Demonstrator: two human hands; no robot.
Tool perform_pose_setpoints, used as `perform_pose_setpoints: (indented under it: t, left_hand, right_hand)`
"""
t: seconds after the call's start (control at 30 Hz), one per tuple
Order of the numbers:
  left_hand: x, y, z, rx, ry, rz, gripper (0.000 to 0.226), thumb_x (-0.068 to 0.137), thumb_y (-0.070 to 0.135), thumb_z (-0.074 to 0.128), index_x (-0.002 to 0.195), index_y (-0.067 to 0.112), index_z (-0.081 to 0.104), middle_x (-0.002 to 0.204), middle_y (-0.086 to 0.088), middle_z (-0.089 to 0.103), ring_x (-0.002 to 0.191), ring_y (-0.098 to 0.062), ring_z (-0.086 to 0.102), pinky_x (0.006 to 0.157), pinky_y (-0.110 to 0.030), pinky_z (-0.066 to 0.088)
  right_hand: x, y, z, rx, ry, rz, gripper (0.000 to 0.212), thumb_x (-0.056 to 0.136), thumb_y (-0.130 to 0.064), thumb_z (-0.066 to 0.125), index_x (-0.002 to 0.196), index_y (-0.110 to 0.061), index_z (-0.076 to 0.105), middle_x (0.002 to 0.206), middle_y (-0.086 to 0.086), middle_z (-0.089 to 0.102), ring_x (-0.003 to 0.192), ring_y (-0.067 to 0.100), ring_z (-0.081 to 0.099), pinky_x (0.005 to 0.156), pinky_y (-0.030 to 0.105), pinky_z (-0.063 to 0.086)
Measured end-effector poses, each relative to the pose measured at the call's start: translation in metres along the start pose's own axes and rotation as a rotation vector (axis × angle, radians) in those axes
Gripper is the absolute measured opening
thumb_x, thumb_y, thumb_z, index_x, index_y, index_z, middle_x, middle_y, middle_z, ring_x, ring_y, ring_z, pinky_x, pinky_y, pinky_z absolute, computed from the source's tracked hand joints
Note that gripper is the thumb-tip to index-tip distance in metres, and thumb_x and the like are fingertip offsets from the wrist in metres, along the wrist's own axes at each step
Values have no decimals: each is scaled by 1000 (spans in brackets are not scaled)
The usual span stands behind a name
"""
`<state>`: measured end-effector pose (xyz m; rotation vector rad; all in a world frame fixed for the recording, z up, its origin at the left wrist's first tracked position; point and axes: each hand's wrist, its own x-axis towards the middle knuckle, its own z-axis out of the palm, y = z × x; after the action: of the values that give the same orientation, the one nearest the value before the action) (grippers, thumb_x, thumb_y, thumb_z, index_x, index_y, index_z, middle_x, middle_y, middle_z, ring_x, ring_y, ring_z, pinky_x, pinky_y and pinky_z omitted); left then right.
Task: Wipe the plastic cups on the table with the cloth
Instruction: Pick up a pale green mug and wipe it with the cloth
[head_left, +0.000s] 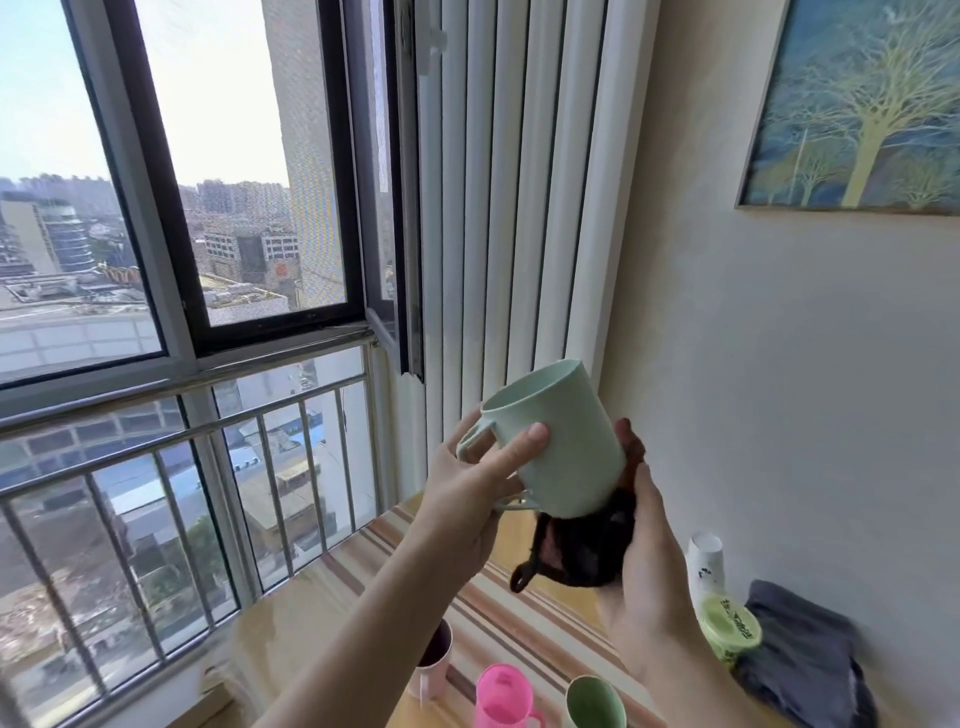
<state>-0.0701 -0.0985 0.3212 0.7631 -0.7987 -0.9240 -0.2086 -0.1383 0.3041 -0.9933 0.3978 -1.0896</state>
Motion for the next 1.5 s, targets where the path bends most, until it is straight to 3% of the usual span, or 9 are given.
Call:
perform_pose_setpoints:
  t: [0.17,0.3,0.5,0.63,0.8,1.13,1.23,1.37,1.5]
  left_hand:
    - [11,-21,-7,95,203,134,73,52,22,93,121,26,68,125,-16,69,119,-30,66,75,-28,61]
    - [17,-32,-20,223,317,135,75,49,21,98,114,37,66,129,-8,62,116,-20,62,61,-18,59]
    - [22,-68,-29,196,402,-62,76,51,32,99,119,22,67,111,-8,76,102,-29,74,82,-46,63]
    - [39,-88,-52,198,477,-114,65,51,35,97,108,22,70,115,-11,73,102,-29,73,86,-53,61]
    - [74,-147,-105,410,497,-198,93,49,38,97,133,22,59,122,-5,68,110,-19,67,87,-36,58]
    - [110,-324,-200,797,287,-458,88,64,23,94,140,24,49,127,1,61,112,-16,58,97,-36,52]
    - [101,-345,-214,882,191,-432,81,68,19,90,137,20,47,121,6,57,110,-11,53,84,-17,43]
    - [86,-357,-234,933,151,-444,80,65,17,92,126,27,42,127,3,53,115,-15,53,94,-30,45]
    - [77,-363,-244,930,146,-490,90,62,29,89,136,19,40,132,2,51,118,-17,53,83,-14,40]
  right_hand:
    - [-2,18,-4,-167,4,67,30,101,-31,45,128,-37,59,113,-2,75,107,23,71,99,49,52]
    - [-2,27,-29,-730,-27,-201,47,100,-13,47,135,-44,47,116,-18,70,94,-3,68,83,18,54]
    - [28,48,-54,-1176,-209,-504,54,102,-35,36,152,-39,18,155,-12,26,147,5,25,118,22,26]
    - [40,68,-85,-1278,-265,-373,57,100,-17,45,151,-37,27,151,1,41,135,8,43,110,25,38]
    - [60,96,-134,-1403,-150,-83,52,96,-9,52,143,-30,45,133,-1,58,114,16,61,93,15,42]
    - [86,176,-204,-1485,7,229,45,99,-19,48,141,-33,44,136,-1,58,118,20,57,89,19,39]
    - [91,196,-214,-1473,8,285,41,101,-22,44,141,-30,45,137,0,58,121,21,57,91,23,40]
    - [115,212,-231,-1544,65,282,37,102,-23,38,138,-27,47,130,5,61,113,27,59,82,29,42]
    - [142,235,-252,-1633,37,298,37,101,-21,41,137,-23,50,128,6,61,112,30,57,84,32,43]
